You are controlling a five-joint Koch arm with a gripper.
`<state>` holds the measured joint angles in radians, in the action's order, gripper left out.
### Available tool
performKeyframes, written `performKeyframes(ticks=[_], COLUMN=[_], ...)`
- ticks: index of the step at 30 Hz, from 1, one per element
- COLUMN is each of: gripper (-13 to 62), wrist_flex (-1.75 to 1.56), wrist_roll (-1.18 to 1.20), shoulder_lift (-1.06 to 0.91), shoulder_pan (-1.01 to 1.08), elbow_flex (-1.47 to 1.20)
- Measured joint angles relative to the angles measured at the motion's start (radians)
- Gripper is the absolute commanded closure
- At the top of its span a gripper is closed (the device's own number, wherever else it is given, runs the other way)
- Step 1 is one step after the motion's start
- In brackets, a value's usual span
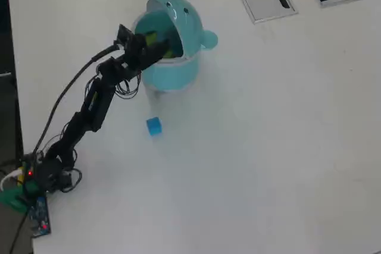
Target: Grasp RGB lego blocks and put them in the bin one by one.
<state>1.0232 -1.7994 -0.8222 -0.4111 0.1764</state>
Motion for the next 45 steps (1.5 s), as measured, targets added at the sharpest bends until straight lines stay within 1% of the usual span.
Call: performKeyframes(ticks=[4, 10, 14, 27, 36, 41, 45], gripper=[24.1, 24.6, 27.6, 27.2, 27.2, 27.2, 27.2], wrist_flex=[0.003, 0.104, 0.135, 0.209, 0.219, 0.219, 0.218], wrist_roll=[-0.006, -0.052, -0.057, -0.057, -0.051, -0.054, -0.055], shoulder_lift=[-0.008, -0.041, -0.084, -0.253, -0.314, -0.353, -0.414], shoulder_pan=[0.008, 0.005, 0.014, 0.094, 0.132, 0.155, 0.175], elbow_flex=[-0.002, 0.000, 0.000, 0.000, 0.002, -0.041, -0.187])
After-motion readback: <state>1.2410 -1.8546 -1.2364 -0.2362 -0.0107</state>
